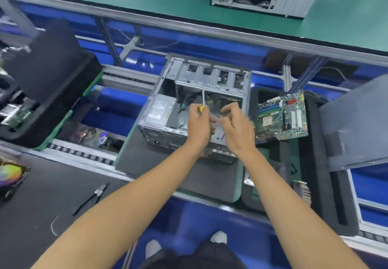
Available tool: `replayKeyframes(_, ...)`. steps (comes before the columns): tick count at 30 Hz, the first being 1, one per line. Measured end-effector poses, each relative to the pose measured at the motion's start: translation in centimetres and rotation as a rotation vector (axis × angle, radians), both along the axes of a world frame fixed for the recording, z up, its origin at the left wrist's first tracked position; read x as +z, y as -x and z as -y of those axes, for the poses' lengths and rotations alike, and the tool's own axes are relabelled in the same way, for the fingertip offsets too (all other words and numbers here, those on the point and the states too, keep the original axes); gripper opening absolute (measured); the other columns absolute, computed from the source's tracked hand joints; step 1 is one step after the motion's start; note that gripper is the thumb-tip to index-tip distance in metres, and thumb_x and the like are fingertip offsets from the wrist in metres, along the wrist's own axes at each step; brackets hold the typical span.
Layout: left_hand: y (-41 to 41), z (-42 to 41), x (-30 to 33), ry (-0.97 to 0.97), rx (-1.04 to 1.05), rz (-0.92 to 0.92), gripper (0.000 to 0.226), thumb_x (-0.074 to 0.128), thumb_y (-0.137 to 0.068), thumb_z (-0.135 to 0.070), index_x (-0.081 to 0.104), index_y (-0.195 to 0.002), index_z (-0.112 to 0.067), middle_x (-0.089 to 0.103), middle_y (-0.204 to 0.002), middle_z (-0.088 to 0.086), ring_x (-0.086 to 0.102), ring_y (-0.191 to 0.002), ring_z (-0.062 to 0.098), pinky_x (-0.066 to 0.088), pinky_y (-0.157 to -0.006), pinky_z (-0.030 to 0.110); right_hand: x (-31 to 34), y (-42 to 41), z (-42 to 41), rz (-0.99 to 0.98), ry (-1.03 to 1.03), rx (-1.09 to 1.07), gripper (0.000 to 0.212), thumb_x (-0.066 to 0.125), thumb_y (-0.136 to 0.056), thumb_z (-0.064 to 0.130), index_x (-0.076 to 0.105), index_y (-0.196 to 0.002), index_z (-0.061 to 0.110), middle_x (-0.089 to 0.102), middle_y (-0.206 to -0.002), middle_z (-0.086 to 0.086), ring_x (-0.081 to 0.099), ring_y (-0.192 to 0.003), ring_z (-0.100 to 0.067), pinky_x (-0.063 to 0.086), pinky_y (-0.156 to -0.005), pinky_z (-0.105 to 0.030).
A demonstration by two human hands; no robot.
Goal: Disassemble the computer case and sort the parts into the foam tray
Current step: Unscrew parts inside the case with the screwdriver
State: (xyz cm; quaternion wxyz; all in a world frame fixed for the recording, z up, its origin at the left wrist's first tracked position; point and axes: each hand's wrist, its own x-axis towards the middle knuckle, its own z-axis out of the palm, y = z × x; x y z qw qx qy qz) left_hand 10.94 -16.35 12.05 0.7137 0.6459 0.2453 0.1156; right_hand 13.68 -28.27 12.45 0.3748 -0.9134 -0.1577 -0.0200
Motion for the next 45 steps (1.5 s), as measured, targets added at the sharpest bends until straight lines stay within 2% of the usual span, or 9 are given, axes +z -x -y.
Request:
replayKeyframes(3, 3.0, -5.2, -0.6, -0.106, 0.0, -0.006, 0.021, 0.043, -0.109, -0.036, 0.048, -0.103, -0.016, 0.057, -0.068, 0.003, 0.05, -0.05, 0.015, 0.044, -0.049, 0.028, -1.3, 0.6, -5.6, -0.018, -0.033, 0.001, 0.028, 0.037, -0.089, 0.04, 0.052, -0.108, 0.024, 0.05, -0.103, 0.002, 0.056, -0.085, -0.026, 0.042, -0.073, -0.043)
replayKeyframes(7, 7.4, -10.7, -3.0, -0.181, -0.009, -0.03, 0.027, 0.043, -0.106, -0.047, 0.049, -0.095, -0.024, 0.053, -0.061, -0.002, 0.049, -0.05, 0.019, 0.042, -0.046, 0.032, -2.7, 1.1, -11.8, -0.043, 0.173, 0.249, 0.038, 0.034, -0.084, 0.05, 0.052, -0.105, 0.024, 0.049, -0.101, 0.006, 0.056, -0.089, -0.024, 0.036, -0.07, -0.037)
replayKeyframes(12, 11.9, -14.8, -7.3, -0.17, -0.046, -0.094, 0.026, 0.041, -0.103, -0.046, 0.044, -0.085, -0.028, 0.056, -0.063, -0.002, 0.05, -0.048, 0.019, 0.043, -0.04, 0.031, -5.3, 1.8, -15.4, -0.124, 0.436, 0.373, 0.052, 0.063, -0.084, 0.046, 0.037, -0.122, 0.021, 0.054, -0.119, -0.002, 0.059, -0.097, -0.03, 0.047, -0.076, -0.044)
replayKeyframes(15, 13.4, -16.1, -9.4, -0.203, -0.121, -0.105, 0.015, 0.039, -0.105, -0.037, 0.048, -0.095, -0.034, 0.065, -0.074, 0.0, 0.049, -0.045, 0.019, 0.043, -0.04, 0.031, -6.4, 1.3, -15.5, -0.072, 0.517, 0.404, 0.081, 0.063, -0.088, 0.023, 0.015, -0.153, 0.022, 0.027, -0.15, -0.012, 0.06, -0.088, -0.032, 0.04, -0.065, -0.037)
replayKeyframes(19, 14.5, -16.4, -10.8, -0.237, -0.239, -0.086, 0.022, 0.036, -0.107, -0.03, 0.047, -0.12, -0.044, 0.068, -0.082, -0.002, 0.051, -0.045, 0.019, 0.042, -0.038, 0.027, -6.2, 0.5, -15.2, -0.121, 0.544, 0.48, 0.096, 0.057, -0.088, 0.009, 0.002, -0.158, 0.043, -0.001, -0.167, -0.01, 0.057, -0.084, -0.024, 0.045, -0.07, -0.036)
replayKeyframes(24, 14.8, -15.5, -11.5, -0.243, -0.31, -0.078, 0.027, 0.037, -0.106, -0.026, 0.049, -0.114, -0.05, 0.069, -0.083, -0.003, 0.056, -0.046, 0.021, 0.041, -0.038, 0.028, -6.1, 0.9, -15.5, -0.123, 0.557, 0.448, 0.097, 0.056, -0.086, 0.009, 0.002, -0.156, 0.049, -0.002, -0.169, -0.006, 0.064, -0.089, -0.027, 0.043, -0.066, -0.035)
replayKeyframes(31, 14.1, -15.4, -11.6, -0.3, -0.334, -0.122, 0.037, 0.038, -0.106, -0.032, 0.043, -0.119, -0.066, 0.071, -0.104, -0.026, 0.074, -0.065, 0.013, 0.046, -0.052, 0.032, -5.9, 1.2, -15.6, -0.123, 0.551, 0.425, 0.095, 0.057, -0.086, 0.01, 0.006, -0.156, 0.049, 0.0, -0.169, -0.004, 0.062, -0.085, -0.023, 0.032, -0.054, -0.03)
replayKeyframes(36, 14.2, -15.3, -11.5, -0.267, -0.324, -0.118, 0.037, 0.038, -0.106, -0.036, 0.042, -0.135, -0.058, 0.07, -0.111, -0.028, 0.075, -0.071, 0.01, 0.05, -0.039, 0.031, -5.7, 1.4, -15.6, -0.129, 0.549, 0.42, 0.094, 0.057, -0.087, 0.01, 0.007, -0.157, 0.048, -0.001, -0.17, -0.003, 0.061, -0.084, -0.021, 0.029, -0.051, -0.027)
replayKeyframes(45, 14.3, -15.6, -12.0, -0.245, -0.31, -0.098, 0.038, 0.037, -0.104, -0.041, 0.041, -0.134, -0.063, 0.07, -0.115, -0.03, 0.075, -0.077, 0.007, 0.053, -0.04, 0.033, -5.4, 1.7, -15.7, -0.14, 0.553, 0.398, 0.095, 0.055, -0.085, 0.01, 0.006, -0.155, 0.052, 0.0, -0.17, 0.0, 0.064, -0.089, -0.024, 0.033, -0.057, -0.031)
